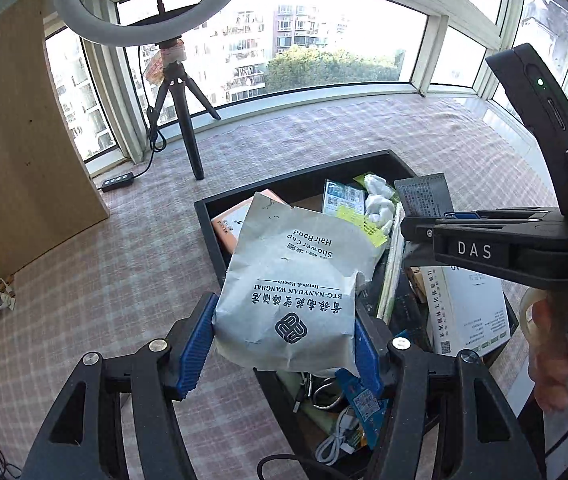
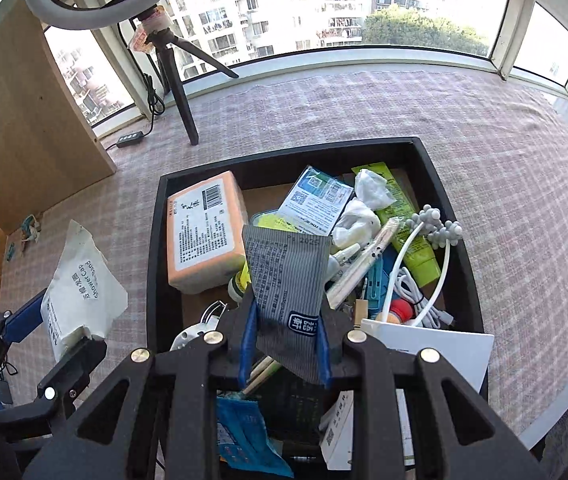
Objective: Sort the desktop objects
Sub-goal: 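Carry both packets to the black tray and release them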
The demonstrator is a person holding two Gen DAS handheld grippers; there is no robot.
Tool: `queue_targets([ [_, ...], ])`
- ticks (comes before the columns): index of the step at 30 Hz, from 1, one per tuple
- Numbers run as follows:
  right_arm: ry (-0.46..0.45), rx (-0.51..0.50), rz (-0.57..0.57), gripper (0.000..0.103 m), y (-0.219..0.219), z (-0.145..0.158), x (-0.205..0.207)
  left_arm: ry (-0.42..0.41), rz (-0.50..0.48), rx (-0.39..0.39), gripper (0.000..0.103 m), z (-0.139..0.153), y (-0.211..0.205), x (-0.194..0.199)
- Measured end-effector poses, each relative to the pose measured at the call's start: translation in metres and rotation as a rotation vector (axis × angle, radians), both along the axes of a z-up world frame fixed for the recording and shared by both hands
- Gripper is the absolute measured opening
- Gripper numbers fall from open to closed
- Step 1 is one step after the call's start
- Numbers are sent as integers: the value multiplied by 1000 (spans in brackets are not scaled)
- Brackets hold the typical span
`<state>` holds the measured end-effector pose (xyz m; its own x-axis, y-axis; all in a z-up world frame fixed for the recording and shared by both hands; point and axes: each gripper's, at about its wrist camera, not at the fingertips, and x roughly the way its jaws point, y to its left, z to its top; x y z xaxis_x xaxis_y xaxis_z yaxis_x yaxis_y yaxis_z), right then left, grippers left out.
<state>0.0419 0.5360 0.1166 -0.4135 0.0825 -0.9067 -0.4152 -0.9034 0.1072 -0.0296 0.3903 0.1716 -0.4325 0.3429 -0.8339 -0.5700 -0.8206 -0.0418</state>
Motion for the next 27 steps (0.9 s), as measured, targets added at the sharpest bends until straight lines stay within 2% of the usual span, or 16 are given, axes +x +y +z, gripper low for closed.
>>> queue_targets([
  [4,4,2,-38,25,24,2,10,9,-43,-9,60,1,33,11],
  [7,22,-22,-50,30,34,4,15,-14,-76,6,67,2,48,15],
  [9,16,-43,-65,62,41,4,16,-27,-78,-2,70,-1,53,16],
  [12,30,-51,-75,63,47,6,20,-23,-71,-18,70,-4,53,16],
  [16,30,-36,-65,63,46,8,19,-59,-79,-12,73,-7,50,14],
  [27,25,-33,-46,63,39,8,14,-46,-64,-23,75,-5,48,16],
])
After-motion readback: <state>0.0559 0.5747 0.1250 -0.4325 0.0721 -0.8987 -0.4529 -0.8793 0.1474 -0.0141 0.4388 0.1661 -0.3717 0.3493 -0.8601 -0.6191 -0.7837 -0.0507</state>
